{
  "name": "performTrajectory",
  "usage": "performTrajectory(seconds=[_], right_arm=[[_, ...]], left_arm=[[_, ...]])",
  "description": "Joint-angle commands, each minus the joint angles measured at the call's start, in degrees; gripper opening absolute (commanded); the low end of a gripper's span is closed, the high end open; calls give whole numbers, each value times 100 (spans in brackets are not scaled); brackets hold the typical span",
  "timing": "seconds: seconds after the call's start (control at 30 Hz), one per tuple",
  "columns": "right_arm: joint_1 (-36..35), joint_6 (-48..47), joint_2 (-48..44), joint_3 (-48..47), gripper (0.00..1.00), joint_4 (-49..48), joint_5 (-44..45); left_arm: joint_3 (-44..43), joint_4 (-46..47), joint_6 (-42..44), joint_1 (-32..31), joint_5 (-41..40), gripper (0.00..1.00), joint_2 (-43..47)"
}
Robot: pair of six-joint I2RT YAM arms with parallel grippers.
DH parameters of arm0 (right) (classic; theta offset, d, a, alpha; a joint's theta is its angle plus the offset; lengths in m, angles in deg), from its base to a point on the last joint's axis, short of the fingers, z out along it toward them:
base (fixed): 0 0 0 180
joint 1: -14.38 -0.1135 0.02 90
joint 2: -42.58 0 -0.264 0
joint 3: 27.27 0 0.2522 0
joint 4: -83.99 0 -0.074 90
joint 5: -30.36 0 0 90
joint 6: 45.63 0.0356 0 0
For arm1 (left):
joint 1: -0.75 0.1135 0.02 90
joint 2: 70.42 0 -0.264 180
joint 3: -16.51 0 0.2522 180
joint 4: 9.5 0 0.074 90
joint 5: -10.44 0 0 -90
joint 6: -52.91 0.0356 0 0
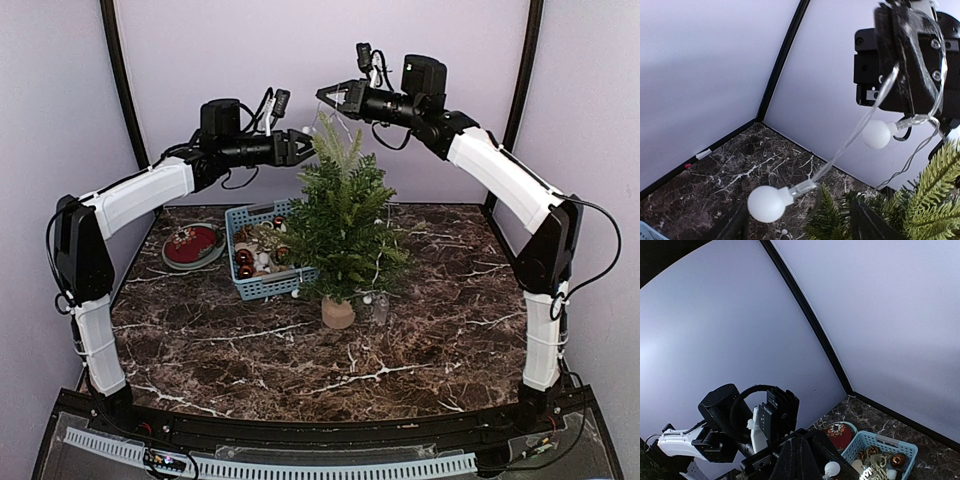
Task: Decorate the small christmas tree
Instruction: Wrap the light string in the gap of the branches.
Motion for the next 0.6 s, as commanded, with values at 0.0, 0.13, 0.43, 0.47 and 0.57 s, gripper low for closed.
performTrajectory(seconds=[0.0,0.13,0.43,0.47,0.57], right_arm=[[-56,99,23,-163,0,-382,-85],[-56,141,15,-126,0,-421,-45],[-52,66,-230,260,0,-429,332],[-48,24,-297,337,0,-401,429],[-32,-87,-488,547,8,-292,744]], left_arm=[[-87,356,-132,-82,190,66,35],[-38,517,-223,-131,309,47,-13],[574,787,-91,-121,-466,0,469],[670,834,-80,-86,-729,0,646],[1082,853,-74,29,-1238,0,985]])
